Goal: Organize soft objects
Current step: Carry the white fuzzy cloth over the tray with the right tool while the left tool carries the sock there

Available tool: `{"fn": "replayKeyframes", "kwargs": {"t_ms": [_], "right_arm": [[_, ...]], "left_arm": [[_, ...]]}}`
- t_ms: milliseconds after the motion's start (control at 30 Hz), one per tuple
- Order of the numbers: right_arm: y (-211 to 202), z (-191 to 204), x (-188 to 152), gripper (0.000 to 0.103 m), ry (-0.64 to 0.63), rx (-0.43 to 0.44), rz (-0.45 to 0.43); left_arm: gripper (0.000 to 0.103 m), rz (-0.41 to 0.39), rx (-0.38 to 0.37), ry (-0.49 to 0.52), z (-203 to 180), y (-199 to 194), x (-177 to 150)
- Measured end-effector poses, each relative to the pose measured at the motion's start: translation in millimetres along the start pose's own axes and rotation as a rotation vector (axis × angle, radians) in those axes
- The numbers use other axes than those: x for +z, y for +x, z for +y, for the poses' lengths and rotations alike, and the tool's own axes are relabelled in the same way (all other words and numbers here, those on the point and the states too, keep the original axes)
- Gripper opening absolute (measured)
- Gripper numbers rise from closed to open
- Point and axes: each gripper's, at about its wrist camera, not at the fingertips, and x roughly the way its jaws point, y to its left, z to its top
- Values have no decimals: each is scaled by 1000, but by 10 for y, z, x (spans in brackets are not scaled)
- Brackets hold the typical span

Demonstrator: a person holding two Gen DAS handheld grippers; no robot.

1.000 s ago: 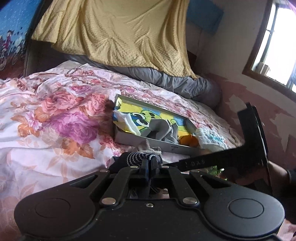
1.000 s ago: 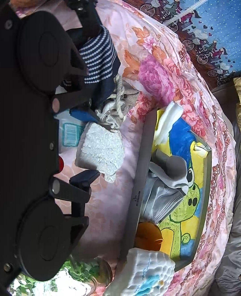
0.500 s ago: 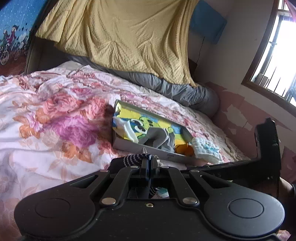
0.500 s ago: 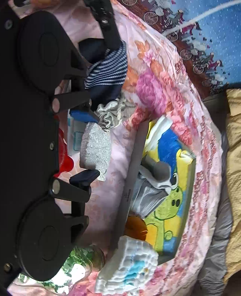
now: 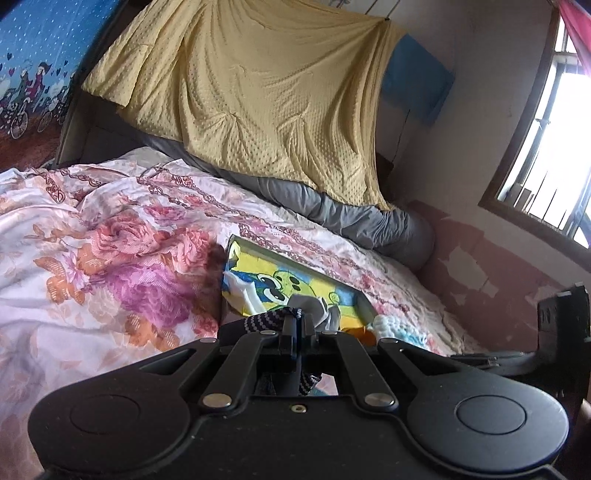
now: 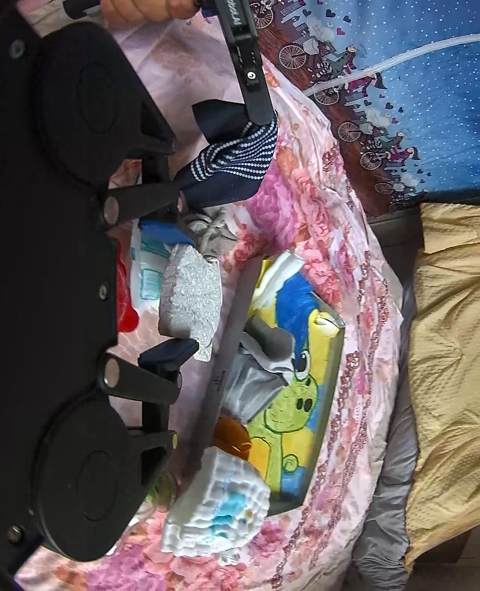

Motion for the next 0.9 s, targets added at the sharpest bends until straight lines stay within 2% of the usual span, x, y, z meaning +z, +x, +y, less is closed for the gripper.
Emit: {"fn": "replayKeyframes", "kwargs": {"t_ms": [233,533,667,900], "right_arm": [[12,-114,146,46,18,-11,-34],[191,-314,532,46,53,-50,-111],[359,-420,715,46,98,-76,-144],[754,-577,831,46,150,-103,-127]], "left_arm": [[1,-24,-2,22,-81,294,241],[1,-56,15,100,-298,926,658],[1,-35,42,66,-255,1266,749],[1,24,109,3,-52,1748,754]]}}
